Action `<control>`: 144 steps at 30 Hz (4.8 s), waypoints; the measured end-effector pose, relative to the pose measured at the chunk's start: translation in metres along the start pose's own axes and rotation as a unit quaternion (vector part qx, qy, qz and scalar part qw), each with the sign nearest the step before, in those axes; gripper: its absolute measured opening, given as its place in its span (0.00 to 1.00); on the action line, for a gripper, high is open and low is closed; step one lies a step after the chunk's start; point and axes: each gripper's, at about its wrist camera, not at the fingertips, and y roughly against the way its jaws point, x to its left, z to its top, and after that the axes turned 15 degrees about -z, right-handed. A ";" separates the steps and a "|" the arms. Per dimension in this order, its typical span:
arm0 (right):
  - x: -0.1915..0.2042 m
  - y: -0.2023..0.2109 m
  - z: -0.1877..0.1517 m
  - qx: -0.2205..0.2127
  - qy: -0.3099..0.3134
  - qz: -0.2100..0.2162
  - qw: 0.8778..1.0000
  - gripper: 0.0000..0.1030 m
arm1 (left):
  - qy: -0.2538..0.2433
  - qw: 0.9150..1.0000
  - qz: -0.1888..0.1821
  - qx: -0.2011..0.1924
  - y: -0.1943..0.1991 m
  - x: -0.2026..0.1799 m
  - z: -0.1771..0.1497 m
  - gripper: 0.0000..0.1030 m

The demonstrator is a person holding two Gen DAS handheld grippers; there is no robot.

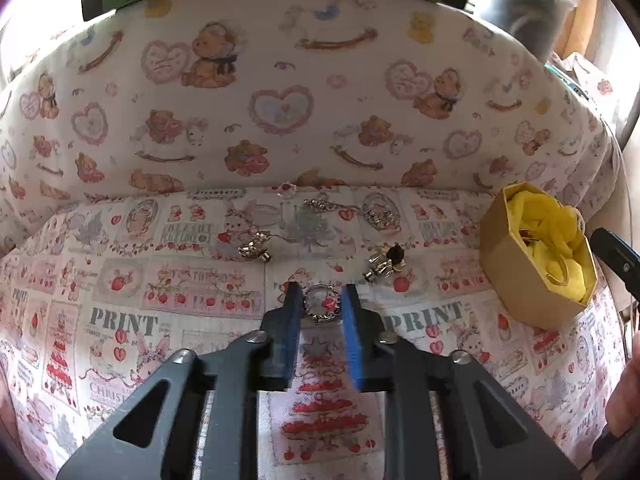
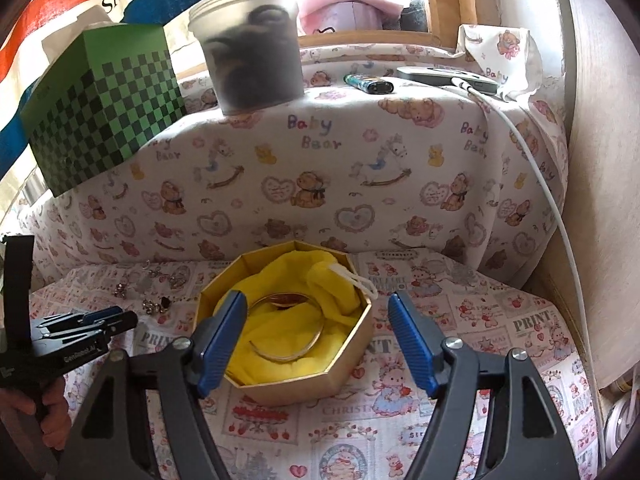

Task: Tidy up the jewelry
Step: 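Lift the chain ring with the left gripper while the right gripper grasps a black-stone earring, then carry the ring to the box with the left gripper while the right drops the earring, then open the left gripper to release the ring into the box, then lower the left gripper and grasp a silver earring on the table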

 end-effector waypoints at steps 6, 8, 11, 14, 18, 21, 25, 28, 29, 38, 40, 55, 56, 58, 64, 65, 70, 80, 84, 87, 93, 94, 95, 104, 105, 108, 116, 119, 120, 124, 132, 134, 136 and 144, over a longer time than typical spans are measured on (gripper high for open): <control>0.000 0.005 -0.001 0.004 -0.002 0.006 1.000 0.69 | 0.008 1.000 -0.007 -0.024 0.016 -0.007 0.000 0.18; 0.001 0.008 -0.001 0.010 -0.004 0.022 1.000 0.69 | 0.012 0.999 -0.016 -0.044 0.035 -0.010 0.001 0.18; 0.010 0.024 -0.001 -0.004 0.010 0.040 0.999 0.69 | 0.000 0.997 0.010 -0.081 0.069 -0.016 0.001 0.18; 0.022 0.038 0.001 -0.020 0.016 0.050 0.998 0.69 | -0.007 0.993 0.022 -0.117 0.094 -0.023 0.003 0.18; 0.048 0.037 0.006 0.013 0.025 0.086 0.996 0.60 | -0.001 0.991 0.020 -0.136 0.108 -0.012 0.007 0.18; 0.076 0.030 0.007 0.039 0.055 0.096 0.993 0.48 | 0.017 0.991 0.017 -0.134 0.111 0.001 0.010 0.18; 0.109 0.013 0.007 0.074 0.093 0.106 0.987 0.26 | 0.038 0.988 0.018 -0.151 0.125 0.012 0.009 0.18; 0.132 -0.002 0.008 0.097 0.108 0.110 0.983 0.21 | 0.047 0.986 0.020 -0.157 0.128 0.017 0.009 0.18; 0.139 -0.007 0.007 0.101 0.112 0.108 0.983 0.21 | 0.047 0.986 0.024 -0.158 0.127 0.018 0.010 0.18; 0.188 -0.035 0.007 0.128 0.149 0.076 0.978 0.15 | 0.072 0.986 0.053 -0.139 0.113 0.041 0.012 0.18; 0.196 -0.040 0.005 0.129 0.159 0.066 0.977 0.14 | 0.073 0.986 0.059 -0.138 0.113 0.043 0.012 0.18; 0.179 -0.008 0.005 0.098 0.154 0.090 0.979 0.06 | 0.065 0.986 0.060 -0.143 0.117 0.038 0.011 0.18; 0.172 -0.002 0.005 0.095 0.148 0.097 0.980 0.06 | 0.063 0.986 0.060 -0.142 0.117 0.037 0.011 0.18; 0.156 0.010 0.006 0.086 0.135 0.109 0.981 0.06 | 0.059 0.986 0.062 -0.141 0.115 0.034 0.011 0.18; 0.104 0.034 0.011 0.051 0.099 0.110 0.988 0.06 | 0.038 0.988 0.057 -0.141 0.112 0.021 0.009 0.18; 0.096 0.038 0.012 0.048 0.093 0.107 0.989 0.06 | 0.032 0.988 0.054 -0.143 0.112 0.017 0.009 0.18; 0.051 0.059 0.019 0.014 0.074 0.103 0.992 0.06 | 0.025 0.990 -0.002 -0.136 0.113 0.000 0.007 0.18; 0.007 0.021 0.013 0.026 0.032 0.081 0.996 0.06 | -0.078 0.980 0.057 -0.173 0.131 -0.066 0.006 0.18; 0.005 0.001 0.015 0.048 0.018 0.096 0.994 0.06 | -0.076 0.987 0.033 -0.135 0.115 -0.076 0.020 0.18; 0.006 -0.015 0.012 0.062 0.019 0.093 0.994 0.06 | -0.080 0.990 0.022 -0.113 0.094 -0.090 0.030 0.18; -0.012 -0.028 0.011 0.086 -0.014 0.123 0.989 0.06 | -0.089 0.994 0.003 -0.062 0.049 -0.119 0.038 0.18; -0.016 -0.029 0.013 0.085 -0.023 0.129 0.988 0.06 | -0.088 0.995 -0.005 -0.053 0.042 -0.123 0.037 0.18; -0.022 -0.027 0.015 0.083 -0.033 0.140 0.986 0.10 | -0.087 0.995 -0.009 -0.047 0.036 -0.127 0.036 0.18; -0.062 -0.011 0.025 0.054 -0.078 0.106 0.990 0.15 | -0.069 0.997 -0.044 0.002 -0.004 -0.141 0.040 0.18; -0.064 -0.010 0.027 0.052 -0.080 0.099 0.990 0.16 | -0.066 0.997 -0.047 0.009 -0.009 -0.142 0.039 0.18; -0.069 -0.009 0.027 0.053 -0.084 0.092 0.991 0.20 | -0.064 0.996 -0.050 0.023 -0.022 -0.146 0.037 0.18; -0.068 -0.009 0.024 0.048 -0.075 0.077 0.993 0.23 | -0.064 0.995 -0.067 0.040 -0.035 -0.156 0.032 0.18; -0.065 -0.010 0.024 0.046 -0.071 0.072 0.994 0.25 | -0.069 0.995 -0.068 0.028 -0.028 -0.158 0.033 0.27; -0.065 -0.010 0.024 0.047 -0.069 0.072 0.994 0.26 | -0.071 0.995 -0.069 0.022 -0.024 -0.159 0.034 0.32; -0.062 -0.010 0.024 0.043 -0.065 0.066 0.995 0.32 | -0.084 0.995 -0.053 -0.002 -0.001 -0.157 0.035 0.43; -0.045 0.014 0.021 -0.011 -0.032 0.047 0.998 0.50 | -0.102 0.990 0.016 -0.097 0.068 -0.138 0.008 0.69; -0.041 0.018 0.019 -0.023 -0.025 0.041 0.999 0.54 | -0.107 0.988 0.023 -0.112 0.080 -0.133 0.005 0.72; -0.037 0.020 0.016 -0.035 -0.014 0.024 0.999 0.55 | -0.108 0.987 0.024 -0.120 0.090 -0.124 0.004 0.76; -0.027 0.023 0.010 -0.048 0.003 0.010 0.999 0.58 | -0.118 0.976 0.051 -0.174 0.128 -0.102 0.001 0.93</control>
